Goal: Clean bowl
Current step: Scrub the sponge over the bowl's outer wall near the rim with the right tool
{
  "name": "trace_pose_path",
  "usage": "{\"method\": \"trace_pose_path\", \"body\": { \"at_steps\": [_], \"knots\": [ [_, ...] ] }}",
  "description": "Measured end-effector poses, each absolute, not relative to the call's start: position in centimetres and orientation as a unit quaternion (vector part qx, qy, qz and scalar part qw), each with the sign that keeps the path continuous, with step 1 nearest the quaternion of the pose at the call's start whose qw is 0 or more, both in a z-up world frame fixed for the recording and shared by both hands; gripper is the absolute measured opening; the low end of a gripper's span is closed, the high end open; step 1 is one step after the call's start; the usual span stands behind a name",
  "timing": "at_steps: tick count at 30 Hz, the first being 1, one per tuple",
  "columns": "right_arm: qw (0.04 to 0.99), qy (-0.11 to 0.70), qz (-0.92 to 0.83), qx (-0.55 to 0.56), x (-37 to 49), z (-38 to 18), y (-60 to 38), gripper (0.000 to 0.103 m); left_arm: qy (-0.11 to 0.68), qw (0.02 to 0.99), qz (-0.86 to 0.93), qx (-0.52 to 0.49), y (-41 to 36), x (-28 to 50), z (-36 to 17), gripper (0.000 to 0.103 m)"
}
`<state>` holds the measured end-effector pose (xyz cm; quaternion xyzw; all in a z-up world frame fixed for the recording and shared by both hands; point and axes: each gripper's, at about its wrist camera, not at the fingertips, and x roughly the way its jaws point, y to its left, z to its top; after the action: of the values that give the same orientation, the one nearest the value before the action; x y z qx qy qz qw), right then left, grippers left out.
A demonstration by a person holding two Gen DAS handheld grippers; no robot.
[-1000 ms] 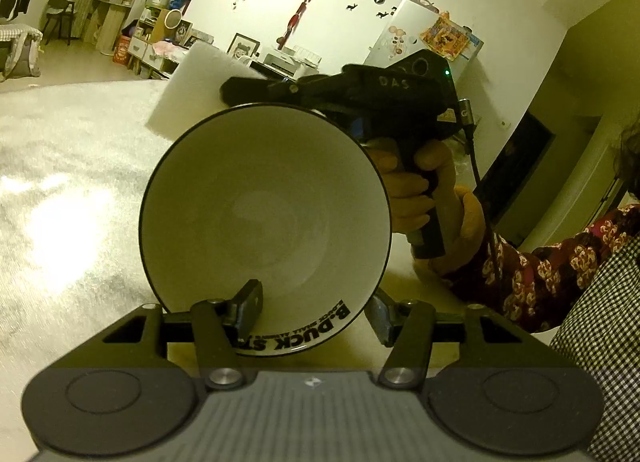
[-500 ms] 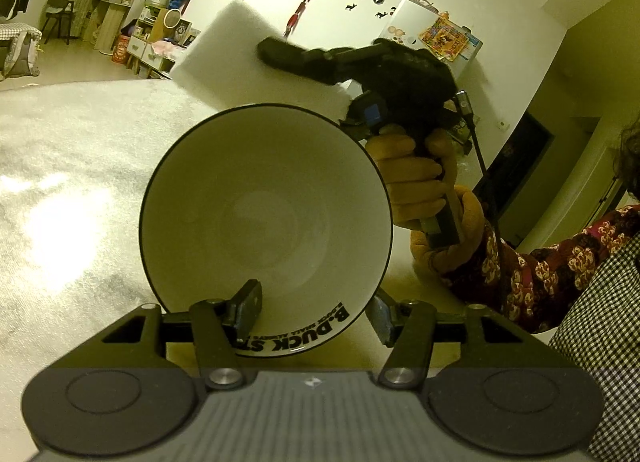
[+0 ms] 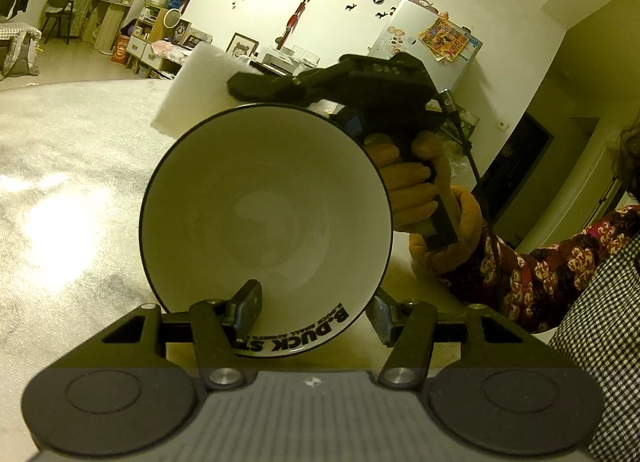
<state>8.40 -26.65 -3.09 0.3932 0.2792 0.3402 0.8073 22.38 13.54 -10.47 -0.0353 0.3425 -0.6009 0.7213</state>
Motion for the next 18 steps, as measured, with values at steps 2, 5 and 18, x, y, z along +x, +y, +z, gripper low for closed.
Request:
{"method": "trace_pose_path", "body": {
  "at_steps": [2,5,18],
  "knots": [
    [0.803,0.274,0.347,0.4,8.2,-3.0,-26.8,0.02,0.343,0.721,-0.601,-0.035,13.6,22.4,-10.4,0.06],
    [0.799,0.266,0.353,0.408,8.1,-2.8,-27.1,0.02,0.343,0.721,-0.602,-0.035,13.6,22.4,-10.4,0.06],
    [0.833,0.284,0.313,0.357,8.2,-2.9,-26.1,0.02,0.342,0.721,-0.601,-0.034,13.3,22.2,-10.4,0.06]
  ]
}}
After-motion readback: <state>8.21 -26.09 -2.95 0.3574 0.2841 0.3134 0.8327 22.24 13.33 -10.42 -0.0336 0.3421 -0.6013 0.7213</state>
